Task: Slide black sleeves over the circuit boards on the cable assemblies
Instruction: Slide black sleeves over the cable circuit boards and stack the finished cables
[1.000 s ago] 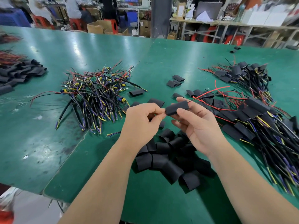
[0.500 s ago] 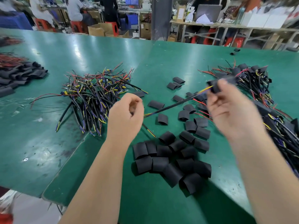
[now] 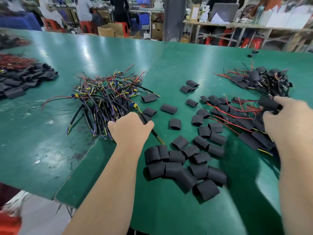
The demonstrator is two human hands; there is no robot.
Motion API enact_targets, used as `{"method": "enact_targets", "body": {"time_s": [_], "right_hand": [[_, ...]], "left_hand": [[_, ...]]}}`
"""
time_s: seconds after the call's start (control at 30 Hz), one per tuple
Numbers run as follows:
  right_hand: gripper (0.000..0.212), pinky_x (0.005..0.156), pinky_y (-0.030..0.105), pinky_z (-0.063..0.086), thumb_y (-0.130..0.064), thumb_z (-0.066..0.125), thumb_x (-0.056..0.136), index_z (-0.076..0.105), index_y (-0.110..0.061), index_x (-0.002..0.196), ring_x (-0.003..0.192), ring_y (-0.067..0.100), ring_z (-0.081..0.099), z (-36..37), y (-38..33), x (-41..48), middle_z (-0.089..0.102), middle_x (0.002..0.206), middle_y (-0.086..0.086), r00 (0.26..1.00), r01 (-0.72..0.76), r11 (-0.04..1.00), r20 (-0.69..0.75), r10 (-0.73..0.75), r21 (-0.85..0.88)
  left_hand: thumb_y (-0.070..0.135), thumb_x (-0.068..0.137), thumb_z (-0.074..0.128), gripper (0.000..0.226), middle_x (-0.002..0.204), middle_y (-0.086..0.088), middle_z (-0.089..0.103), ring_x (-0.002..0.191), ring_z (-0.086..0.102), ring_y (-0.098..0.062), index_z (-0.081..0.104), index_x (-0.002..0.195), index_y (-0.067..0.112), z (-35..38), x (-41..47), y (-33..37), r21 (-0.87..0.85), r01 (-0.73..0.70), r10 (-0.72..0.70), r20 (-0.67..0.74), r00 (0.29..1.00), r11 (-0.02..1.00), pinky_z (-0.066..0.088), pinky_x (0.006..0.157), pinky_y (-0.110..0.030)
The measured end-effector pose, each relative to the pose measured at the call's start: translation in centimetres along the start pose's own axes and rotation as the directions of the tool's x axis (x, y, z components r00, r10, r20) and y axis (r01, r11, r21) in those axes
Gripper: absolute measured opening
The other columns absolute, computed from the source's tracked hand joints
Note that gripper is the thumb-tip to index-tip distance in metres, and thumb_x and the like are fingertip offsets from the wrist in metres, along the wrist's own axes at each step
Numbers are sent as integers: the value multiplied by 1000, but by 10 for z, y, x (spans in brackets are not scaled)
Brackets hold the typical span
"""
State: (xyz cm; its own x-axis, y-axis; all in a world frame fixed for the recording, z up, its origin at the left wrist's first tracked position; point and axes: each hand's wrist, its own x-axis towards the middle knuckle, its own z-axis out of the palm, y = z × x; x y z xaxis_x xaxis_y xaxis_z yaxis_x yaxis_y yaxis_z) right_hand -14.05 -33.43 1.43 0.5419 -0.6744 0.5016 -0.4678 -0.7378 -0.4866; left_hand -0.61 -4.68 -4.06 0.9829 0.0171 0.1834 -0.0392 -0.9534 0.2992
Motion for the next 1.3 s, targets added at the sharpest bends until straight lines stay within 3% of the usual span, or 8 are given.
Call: {"method": "enact_targets", "body": {"time_s": [0.1,0.2,0.3,0.43,0.57,0.8,1.23,1.3], "right_hand": [[41,103,48,37,-9,55,81,64,-13,121,123,40,42,2,-12,-11,45,137,21,993,-35,999,-110,34,-10],[34,95,39,44,-11,52,79,70,-14,107,108,29,54,0,-29,-22,57,120,16,957,156,974,-270,-108,165],[21,68,20,47,-10,57,81,72,-23,89,71,12,66,10,-48,-32,71,84,2,999,33,893,12,-43,449],[46,53,18,42,-12,71,75,59,-10,119,54,7,54,26,-68,-48,69,95,8,748,-634,218,660,-74,742],[43,53,15,47,-26,65,73,59,-15,114,58,7,58,32,-68,-48,68,88,4,725,-687,-67,675,-140,724],[8,66,17,54,-12,64,73,69,-14,79,73,12,69,32,-74,-55,73,84,7,795,-600,-75,582,-170,797],[35,81,24,55,20,55,81,65,-7,101,87,15,70,45,-92,-78,72,99,7,785,-559,113,568,-248,822],[38,76,18,52,14,63,81,63,-10,110,81,8,68,46,-92,-79,69,106,7,791,-495,315,570,-221,810]], "left_hand": [[46,83,50,38,59,1,59,59,53,-23,62,63,16,-3,-2,3,-34,-1,1,-17,1000,999,28,85,-38],[37,85,56,25,59,10,57,62,52,-15,60,64,24,-8,-6,6,-349,-115,105,-49,993,930,34,84,-34],[31,84,64,10,65,19,59,62,54,-1,62,75,28,-16,-16,11,-669,-333,283,-188,941,664,45,71,-19],[28,83,60,8,75,24,57,77,53,-6,64,85,21,-20,-25,18,-646,-544,503,-273,820,536,44,79,-25],[24,87,57,12,83,15,60,83,58,-20,64,92,16,-20,-28,20,-491,-647,613,-256,747,583,44,81,-46],[25,96,51,15,80,10,64,78,58,-18,64,94,20,-23,-32,22,-356,-614,545,-284,789,704,30,85,-35],[26,98,51,25,83,-6,52,82,51,-24,69,115,19,-25,-34,26,-425,-625,653,-98,751,655,45,74,-43],[30,98,51,24,83,-4,54,83,53,-24,71,108,22,-24,-32,23,-366,-570,574,-111,812,736,46,72,-41]]}}
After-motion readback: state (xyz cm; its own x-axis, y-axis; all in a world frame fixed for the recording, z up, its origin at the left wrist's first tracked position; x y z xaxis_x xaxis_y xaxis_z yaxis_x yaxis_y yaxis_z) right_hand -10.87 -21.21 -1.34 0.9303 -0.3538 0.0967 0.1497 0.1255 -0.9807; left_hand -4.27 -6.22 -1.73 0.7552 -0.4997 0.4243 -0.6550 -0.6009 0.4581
